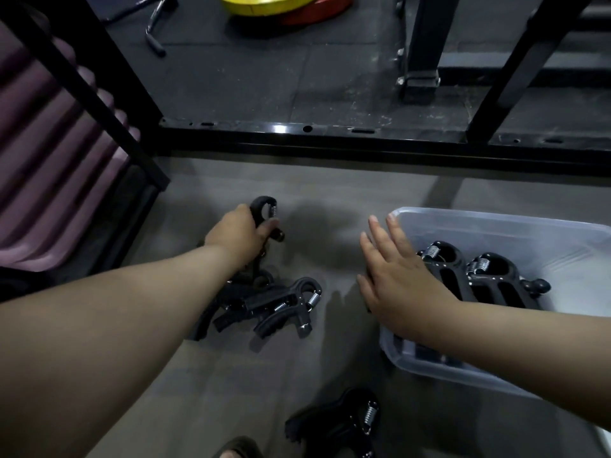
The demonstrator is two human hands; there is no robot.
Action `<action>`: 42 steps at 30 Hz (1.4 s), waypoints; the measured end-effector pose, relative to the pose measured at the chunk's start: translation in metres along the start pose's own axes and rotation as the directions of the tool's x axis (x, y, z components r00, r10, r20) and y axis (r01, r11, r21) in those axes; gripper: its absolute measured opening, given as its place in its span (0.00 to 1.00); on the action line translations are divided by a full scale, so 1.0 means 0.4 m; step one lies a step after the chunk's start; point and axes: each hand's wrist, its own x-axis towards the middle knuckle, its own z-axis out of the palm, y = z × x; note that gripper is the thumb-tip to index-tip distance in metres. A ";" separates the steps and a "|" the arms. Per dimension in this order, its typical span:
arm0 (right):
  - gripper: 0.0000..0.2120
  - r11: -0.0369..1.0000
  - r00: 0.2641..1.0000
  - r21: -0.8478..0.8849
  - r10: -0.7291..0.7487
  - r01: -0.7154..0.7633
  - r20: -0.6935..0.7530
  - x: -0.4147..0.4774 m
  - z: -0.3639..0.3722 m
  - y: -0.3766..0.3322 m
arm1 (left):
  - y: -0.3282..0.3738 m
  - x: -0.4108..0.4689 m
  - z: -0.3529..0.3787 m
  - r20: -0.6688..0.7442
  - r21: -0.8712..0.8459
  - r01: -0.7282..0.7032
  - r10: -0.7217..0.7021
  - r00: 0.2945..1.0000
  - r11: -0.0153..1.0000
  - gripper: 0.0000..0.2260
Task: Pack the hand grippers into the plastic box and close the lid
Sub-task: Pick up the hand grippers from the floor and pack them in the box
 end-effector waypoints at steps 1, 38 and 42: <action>0.33 0.999 1.000 -0.025 -0.021 0.021 0.006 -0.015 0.000 -0.001 | 0.018 -0.006 -0.004 0.043 -0.057 0.000 0.002 0.999 0.998 0.24; 0.18 0.503 0.949 0.807 0.215 -0.309 0.229 -0.245 -0.203 -0.033 | 0.393 -0.401 -0.035 0.136 -0.786 0.049 0.095 0.986 0.616 0.25; 0.25 0.246 0.900 0.887 0.304 -0.390 0.312 -0.231 -0.207 0.006 | 0.436 -0.431 -0.030 0.391 -0.872 0.226 0.341 0.855 0.434 0.29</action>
